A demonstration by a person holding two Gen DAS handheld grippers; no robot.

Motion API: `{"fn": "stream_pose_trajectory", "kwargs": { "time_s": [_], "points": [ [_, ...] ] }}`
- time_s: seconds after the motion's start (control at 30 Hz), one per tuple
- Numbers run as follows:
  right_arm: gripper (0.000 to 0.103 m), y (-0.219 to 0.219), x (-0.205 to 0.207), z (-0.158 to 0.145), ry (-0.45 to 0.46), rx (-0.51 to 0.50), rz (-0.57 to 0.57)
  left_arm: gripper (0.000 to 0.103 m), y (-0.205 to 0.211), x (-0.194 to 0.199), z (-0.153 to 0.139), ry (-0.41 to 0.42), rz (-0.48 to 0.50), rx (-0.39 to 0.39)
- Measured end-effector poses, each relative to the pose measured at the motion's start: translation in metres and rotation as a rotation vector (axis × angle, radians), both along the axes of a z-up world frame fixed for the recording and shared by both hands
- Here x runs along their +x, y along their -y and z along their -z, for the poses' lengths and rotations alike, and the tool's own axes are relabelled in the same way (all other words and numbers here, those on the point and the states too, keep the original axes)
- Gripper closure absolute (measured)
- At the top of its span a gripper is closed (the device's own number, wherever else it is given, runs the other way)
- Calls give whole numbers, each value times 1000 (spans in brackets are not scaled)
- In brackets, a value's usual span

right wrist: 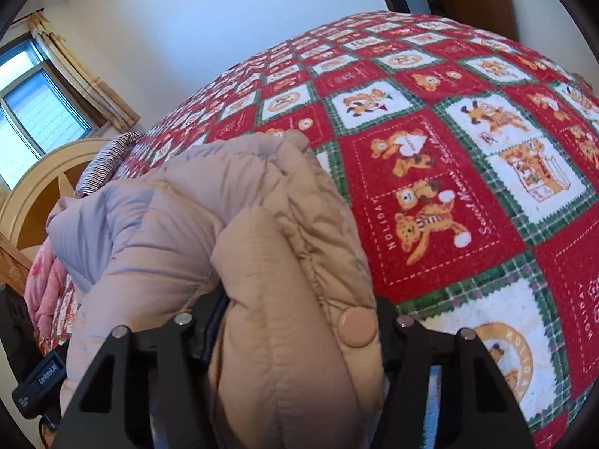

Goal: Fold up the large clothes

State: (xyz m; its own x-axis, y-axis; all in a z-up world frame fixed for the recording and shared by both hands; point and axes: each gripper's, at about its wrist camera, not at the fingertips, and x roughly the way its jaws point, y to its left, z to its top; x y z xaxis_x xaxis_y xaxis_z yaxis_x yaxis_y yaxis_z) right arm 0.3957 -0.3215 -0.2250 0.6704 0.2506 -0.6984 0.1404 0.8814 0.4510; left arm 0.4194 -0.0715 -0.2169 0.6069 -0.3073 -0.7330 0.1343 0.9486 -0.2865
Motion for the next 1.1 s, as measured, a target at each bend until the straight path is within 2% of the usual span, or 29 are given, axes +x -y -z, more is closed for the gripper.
{"fn": "stream_pose_trajectory", "kwargs": {
  "time_s": [0.17,0.3,0.4,1.1],
  "points": [
    [39,5,6,5,-20,46,-18,1,4,1,-2,5,10,12],
    [45,2,2,2,-2,27,-28,1,10,-2,-5,34,14,61],
    [45,3,2,3,-2,34,-29,1,15,-4,-7,47,8,96],
    [47,-2,3,3,-8,11,-28,1,20,-2,-7,59,16,116]
  ]
}}
